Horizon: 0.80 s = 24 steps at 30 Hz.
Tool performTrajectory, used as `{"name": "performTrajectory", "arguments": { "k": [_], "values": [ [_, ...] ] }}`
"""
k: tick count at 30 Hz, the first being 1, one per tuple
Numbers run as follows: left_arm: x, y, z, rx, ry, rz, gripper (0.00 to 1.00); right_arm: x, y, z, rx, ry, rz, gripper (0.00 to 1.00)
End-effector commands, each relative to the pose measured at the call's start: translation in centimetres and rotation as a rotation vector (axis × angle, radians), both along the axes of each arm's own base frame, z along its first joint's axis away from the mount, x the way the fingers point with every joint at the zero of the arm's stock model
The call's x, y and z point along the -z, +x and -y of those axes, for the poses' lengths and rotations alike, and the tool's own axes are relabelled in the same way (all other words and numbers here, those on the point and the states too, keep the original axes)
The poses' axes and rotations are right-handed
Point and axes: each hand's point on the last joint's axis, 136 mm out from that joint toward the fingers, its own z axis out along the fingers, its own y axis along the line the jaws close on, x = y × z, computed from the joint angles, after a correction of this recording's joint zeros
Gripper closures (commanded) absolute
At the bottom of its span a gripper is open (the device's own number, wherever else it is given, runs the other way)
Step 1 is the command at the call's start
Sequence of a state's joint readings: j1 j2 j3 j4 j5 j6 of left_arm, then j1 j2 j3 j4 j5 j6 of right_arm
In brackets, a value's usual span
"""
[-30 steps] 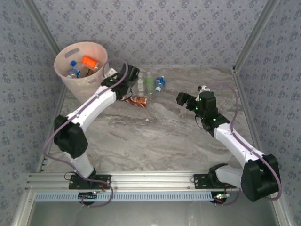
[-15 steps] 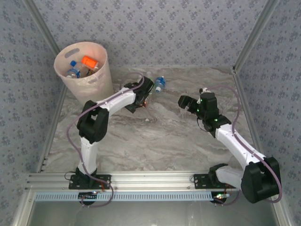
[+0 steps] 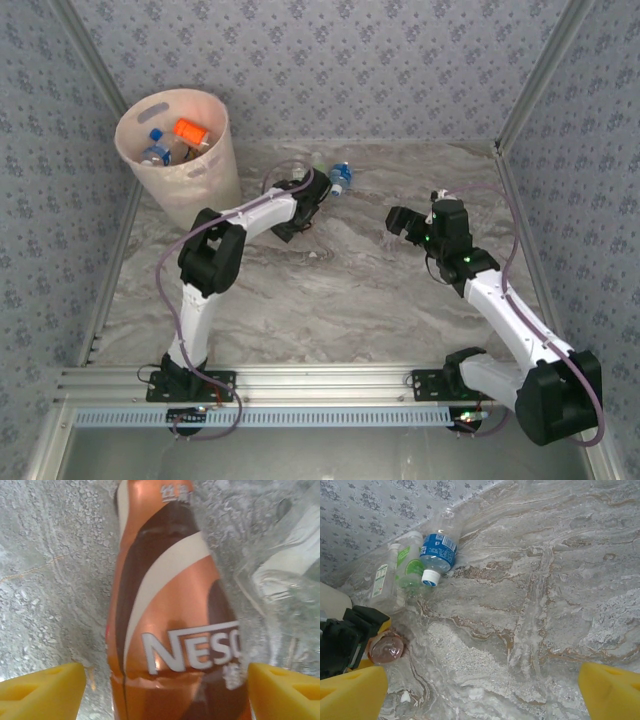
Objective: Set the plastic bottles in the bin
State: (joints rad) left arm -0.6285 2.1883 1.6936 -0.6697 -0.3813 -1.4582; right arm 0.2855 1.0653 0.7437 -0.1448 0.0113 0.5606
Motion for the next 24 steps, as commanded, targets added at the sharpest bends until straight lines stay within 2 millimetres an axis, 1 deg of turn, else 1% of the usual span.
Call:
{"name": "performTrajectory", "arguments": {
  "k": [1, 7, 12, 15, 19, 24],
  "values": [
    [-0.7, -0.2, -1.1, 0.041, 0.032, 0.032, 0.19, -0.6, 0.3, 0.2, 0.005, -0.005, 0.002, 0.00],
    [0.6, 0.9, -1.5, 0.112, 0.037, 0.033, 0.26, -0.6, 0.6, -0.2, -0.007, 0.005, -0.007, 0.00],
    [0.9, 1.5, -1.4, 0.195, 0.087, 0.043, 0.37, -0.7, 0.6, -0.2, -0.002, 0.010, -0.010, 0.00],
    [0.6, 1.7, -1.2, 0.248, 0.112, 0.045, 0.40, -0.7, 0.4, -0.2, -0.004, 0.015, -0.014, 0.00],
    [0.1, 1.6, -1.0, 0.299, 0.114, 0.059, 0.43, -0.7, 0.2, -0.1, -0.003, 0.018, -0.018, 0.00],
    [-1.0, 1.3, -0.5, 0.375, 0.095, 0.103, 0.49, -0.8, 0.3, -0.3, -0.005, 0.021, -0.008, 0.00]
  ]
}}
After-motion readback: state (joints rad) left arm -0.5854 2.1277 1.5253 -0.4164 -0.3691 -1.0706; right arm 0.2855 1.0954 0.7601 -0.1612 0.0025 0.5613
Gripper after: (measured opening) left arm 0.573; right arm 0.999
